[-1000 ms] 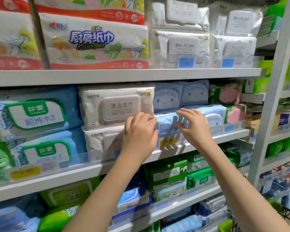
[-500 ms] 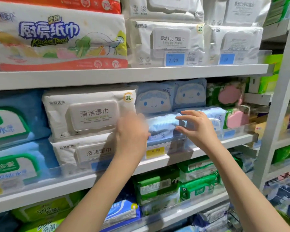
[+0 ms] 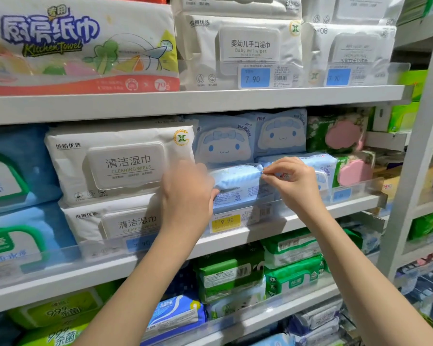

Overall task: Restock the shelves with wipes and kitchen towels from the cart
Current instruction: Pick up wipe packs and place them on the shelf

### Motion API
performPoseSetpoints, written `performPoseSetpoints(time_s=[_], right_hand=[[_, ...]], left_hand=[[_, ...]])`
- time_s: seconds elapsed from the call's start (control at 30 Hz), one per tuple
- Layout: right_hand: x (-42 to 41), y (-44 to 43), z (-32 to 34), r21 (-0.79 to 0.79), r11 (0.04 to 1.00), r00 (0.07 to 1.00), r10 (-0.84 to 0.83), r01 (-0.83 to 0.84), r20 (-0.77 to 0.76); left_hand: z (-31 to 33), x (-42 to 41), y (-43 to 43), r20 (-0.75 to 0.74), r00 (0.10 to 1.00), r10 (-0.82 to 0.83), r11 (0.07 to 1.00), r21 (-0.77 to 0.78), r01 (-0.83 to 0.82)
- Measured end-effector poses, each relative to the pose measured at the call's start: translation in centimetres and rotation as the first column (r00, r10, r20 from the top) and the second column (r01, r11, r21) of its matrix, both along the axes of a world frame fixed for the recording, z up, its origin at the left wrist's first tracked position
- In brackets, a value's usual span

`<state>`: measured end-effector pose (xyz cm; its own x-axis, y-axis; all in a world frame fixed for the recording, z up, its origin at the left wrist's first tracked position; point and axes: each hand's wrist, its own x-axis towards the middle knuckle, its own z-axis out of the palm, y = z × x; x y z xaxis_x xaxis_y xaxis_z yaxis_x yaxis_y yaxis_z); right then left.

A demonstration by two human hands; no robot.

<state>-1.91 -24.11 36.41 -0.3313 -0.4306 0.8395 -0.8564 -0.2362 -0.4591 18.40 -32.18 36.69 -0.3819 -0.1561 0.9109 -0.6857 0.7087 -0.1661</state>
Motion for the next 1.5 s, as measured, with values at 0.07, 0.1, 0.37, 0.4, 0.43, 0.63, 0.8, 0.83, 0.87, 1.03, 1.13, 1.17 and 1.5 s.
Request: performPoseSetpoints(time_s=[0.07, 0.1, 0.37, 0.4, 0.43, 0.63, 0.8, 0.83, 0.87, 1.03, 1.13, 1.17, 1.5], right_hand=[[0.2, -0.1, 0.0, -0.036, 0.999, 1.000, 0.004, -0.003, 0.019], [0.4, -0.2, 0.0, -0.052, 0.999, 1.000, 0.002, 0.000, 0.028], [1.8, -0.9, 0.8, -0.171, 0.984, 0.997, -0.064, 0.056, -0.036], [1.9, -1.0, 0.8, -0.189, 0.980, 0.995, -0.080, 0.067, -0.061], [1.8, -1.0, 0.8, -0.206, 0.976, 0.993, -0.092, 0.074, -0.078], [1.3, -1.6, 1.4, -0.250, 0.968, 0.979, -0.079, 0.031, -0.186], [1.1, -2.4, 2.3, -0.294, 0.956, 0.950, -0.081, -0.012, -0.301], [1.1, -2.5, 2.3, -0.306, 0.952, 0.947, -0.082, -0.018, -0.310], [1.0, -2.5, 2.3, -0.316, 0.948, 0.946, -0.076, -0.029, -0.316], [0.6, -2.2, 1.5, -0.367, 0.927, 0.938, -0.057, -0.078, -0.343], [0.3, -1.5, 0.8, -0.388, 0.917, 0.949, -0.035, -0.094, -0.312], [0.1, -1.3, 0.5, -0.394, 0.914, 0.949, -0.031, -0.100, -0.314], [-0.6, -0.2, 0.3, -0.248, 0.950, 0.975, 0.153, -0.191, -0.164]], left_hand=[[-0.1, -0.1, 0.0, -0.016, 1.000, -0.012, 1.000, 0.014, 0.012], [-0.1, -0.2, -0.1, -0.022, 1.000, -0.018, 1.000, 0.016, 0.018], [0.0, -0.4, -0.4, -0.057, 0.998, -0.039, 0.999, 0.006, 0.040], [0.0, -0.5, -0.4, -0.064, 0.997, -0.036, 0.999, 0.014, 0.037], [0.0, -0.7, -0.3, -0.072, 0.997, -0.035, 0.999, 0.023, 0.036], [0.0, -1.2, 0.2, -0.134, 0.991, -0.005, 0.997, 0.081, 0.016], [0.2, -1.7, 0.8, -0.170, 0.984, 0.050, 0.992, 0.122, -0.029], [0.3, -1.8, 0.9, -0.171, 0.984, 0.059, 0.990, 0.139, -0.035], [0.3, -1.9, 1.0, -0.174, 0.983, 0.067, 0.988, 0.150, -0.041], [0.1, -1.6, 1.3, -0.170, 0.983, 0.063, 0.990, 0.138, -0.040], [0.1, -0.9, 1.4, -0.108, 0.993, 0.045, 0.990, 0.136, -0.030], [0.1, -0.7, 1.4, -0.095, 0.995, 0.040, 0.990, 0.139, -0.027], [0.5, 0.5, 1.1, 0.034, 0.999, -0.024, 0.992, 0.127, 0.020]])
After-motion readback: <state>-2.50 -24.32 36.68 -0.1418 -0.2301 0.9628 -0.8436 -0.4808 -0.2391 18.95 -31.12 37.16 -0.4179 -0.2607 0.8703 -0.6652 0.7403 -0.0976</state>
